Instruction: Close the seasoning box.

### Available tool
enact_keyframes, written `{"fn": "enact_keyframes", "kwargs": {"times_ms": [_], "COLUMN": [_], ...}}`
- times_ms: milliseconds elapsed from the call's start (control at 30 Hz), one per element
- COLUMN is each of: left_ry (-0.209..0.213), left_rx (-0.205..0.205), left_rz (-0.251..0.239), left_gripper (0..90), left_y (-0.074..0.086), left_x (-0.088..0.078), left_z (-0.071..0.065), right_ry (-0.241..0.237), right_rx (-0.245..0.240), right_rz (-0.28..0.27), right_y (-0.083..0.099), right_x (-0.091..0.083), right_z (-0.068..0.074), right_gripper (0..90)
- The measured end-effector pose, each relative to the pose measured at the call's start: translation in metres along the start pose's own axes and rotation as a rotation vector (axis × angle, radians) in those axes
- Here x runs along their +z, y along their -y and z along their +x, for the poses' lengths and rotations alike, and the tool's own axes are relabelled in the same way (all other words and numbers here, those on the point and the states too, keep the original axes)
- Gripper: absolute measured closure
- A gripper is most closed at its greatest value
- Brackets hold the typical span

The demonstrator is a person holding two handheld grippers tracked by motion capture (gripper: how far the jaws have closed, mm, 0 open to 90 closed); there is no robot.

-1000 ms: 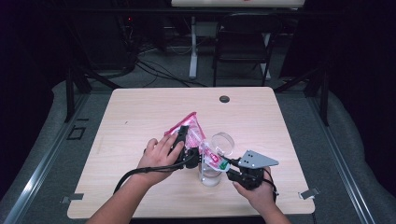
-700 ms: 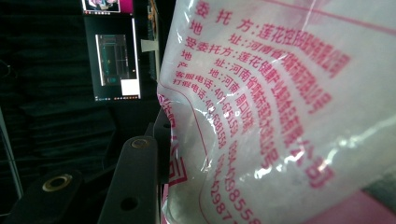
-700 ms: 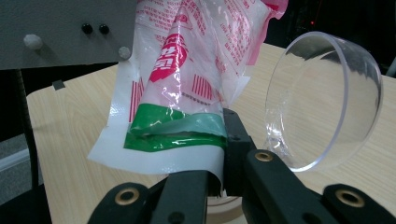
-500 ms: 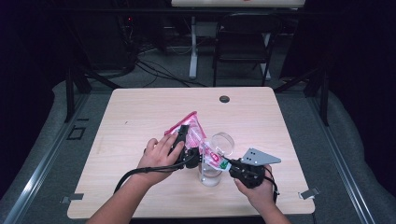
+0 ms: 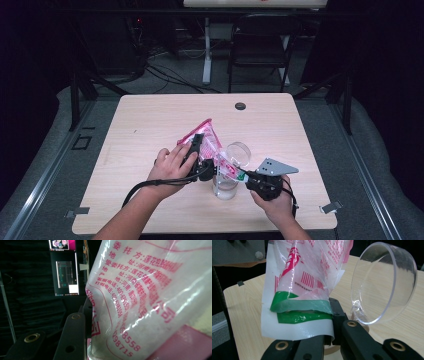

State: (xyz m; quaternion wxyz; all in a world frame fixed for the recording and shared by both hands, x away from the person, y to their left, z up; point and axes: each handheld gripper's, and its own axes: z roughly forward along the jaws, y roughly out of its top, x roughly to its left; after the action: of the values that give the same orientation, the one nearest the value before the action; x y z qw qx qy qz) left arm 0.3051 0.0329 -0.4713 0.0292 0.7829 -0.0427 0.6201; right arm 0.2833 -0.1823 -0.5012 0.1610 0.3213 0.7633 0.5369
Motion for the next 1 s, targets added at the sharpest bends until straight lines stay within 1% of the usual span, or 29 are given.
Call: {"fn": "enact_keyframes", "kwargs": {"times_ms": [33,67,167,400,500,633,800,867,900,1000], "left_ry": [-0.002,-0.006,-0.009,-0.016,-0.027,-0.030,-0.031,-0.032,-0.025,-0.028], "left_rx": [0.000,-0.011,0.002,0.004,0.015,0.026,0.023,0.035,0.026,0.031], "left_rz": [0.000,-0.002,0.000,-0.001,0.001,-0.001,0.001,0.003,0.004,0.005], "left_gripper": [63.7,63.7,63.9,64.1,64.1,64.1,64.3,64.6,64.8,64.9], "left_y": [0.000,0.000,0.000,0.000,0.000,0.001,0.002,0.003,0.003,0.003], "left_x": [0.000,-0.001,-0.001,-0.001,-0.001,-0.001,-0.002,-0.001,-0.001,-0.001], "left_z": [0.000,-0.001,-0.001,-0.002,-0.002,-0.003,-0.004,-0.004,-0.005,-0.005], "right_ry": [-0.002,-0.002,-0.004,-0.005,-0.005,-0.002,-0.004,-0.003,-0.003,-0.004], "right_rx": [0.001,0.002,0.006,0.011,0.012,0.013,0.018,0.014,0.013,0.013], "right_rz": [-0.002,0.000,0.004,0.013,0.018,0.024,0.026,0.032,0.033,0.036], "right_y": [0.000,0.000,0.001,0.002,0.002,0.003,0.004,0.004,0.004,0.004], "right_x": [0.000,0.000,0.001,0.004,0.006,0.008,0.011,0.011,0.012,0.012], "right_z": [0.000,0.000,-0.001,-0.002,-0.004,-0.005,-0.005,-0.004,-0.004,-0.005], "right_gripper": [90.0,90.0,90.0,90.0,90.0,90.0,90.0,90.0,90.0,90.0]}}
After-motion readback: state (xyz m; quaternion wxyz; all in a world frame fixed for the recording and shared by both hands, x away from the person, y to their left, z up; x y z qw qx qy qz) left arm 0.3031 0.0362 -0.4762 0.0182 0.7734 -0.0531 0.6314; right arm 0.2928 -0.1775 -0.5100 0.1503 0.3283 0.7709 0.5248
